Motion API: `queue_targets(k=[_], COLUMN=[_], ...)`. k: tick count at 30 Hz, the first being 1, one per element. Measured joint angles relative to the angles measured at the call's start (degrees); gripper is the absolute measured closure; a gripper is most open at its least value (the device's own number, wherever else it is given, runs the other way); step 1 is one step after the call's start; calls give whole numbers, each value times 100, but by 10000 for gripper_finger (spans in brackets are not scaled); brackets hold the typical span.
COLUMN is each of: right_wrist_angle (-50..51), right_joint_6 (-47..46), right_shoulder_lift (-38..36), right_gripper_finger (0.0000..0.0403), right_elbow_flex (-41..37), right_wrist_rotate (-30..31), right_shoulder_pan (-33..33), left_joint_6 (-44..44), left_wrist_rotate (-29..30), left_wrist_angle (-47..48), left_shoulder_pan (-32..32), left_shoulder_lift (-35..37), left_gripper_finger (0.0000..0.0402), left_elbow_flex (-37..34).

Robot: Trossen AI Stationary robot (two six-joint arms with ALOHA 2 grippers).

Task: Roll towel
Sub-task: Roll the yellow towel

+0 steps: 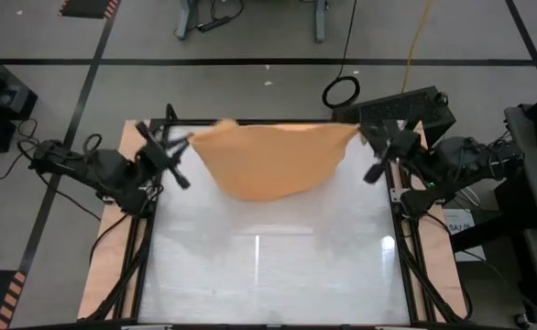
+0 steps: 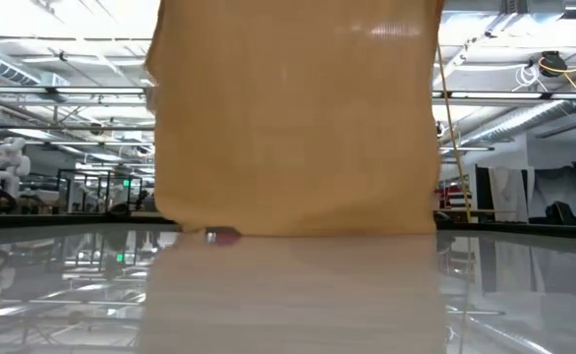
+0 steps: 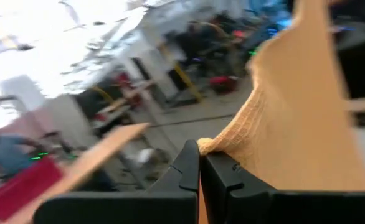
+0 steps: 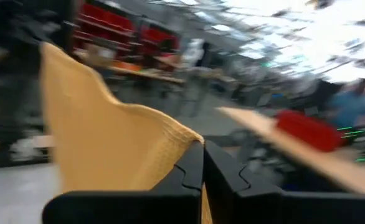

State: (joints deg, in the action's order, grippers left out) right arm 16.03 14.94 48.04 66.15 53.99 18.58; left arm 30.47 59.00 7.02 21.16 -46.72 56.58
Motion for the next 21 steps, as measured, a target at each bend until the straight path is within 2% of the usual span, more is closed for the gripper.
queue_targets(k=[6,10,14,18,21], right_wrist_angle=[1675,2478,2828,3157,3415], right_joint_6=[-2041,-3166,-3825,-4170,-4372], right_shoulder_lift=[-15,24,205,547,894], right_gripper_finger=[403,403,403,403,403], right_elbow_flex=[0,0,0,0,0], right_wrist_rotate=[-1317,-2427,-3407,-3758,-3685], right_shoulder_pan=[219,368,562,791,960], left_joint_6=[-1719,-2890,-3772,-4243,-4567], left_wrist_rotate=[-981,-2104,-3300,-3888,-4076], left_wrist_angle=[1274,1859,2014,2029,2111], left_shoulder_pan=[717,1048,1267,1458,1559], left_shoulder_lift=[-122,-244,-513,-989,-1396], left_gripper_finger=[400,400,400,400,395], left_elbow_flex=[-4,-4,-4,-4,-4])
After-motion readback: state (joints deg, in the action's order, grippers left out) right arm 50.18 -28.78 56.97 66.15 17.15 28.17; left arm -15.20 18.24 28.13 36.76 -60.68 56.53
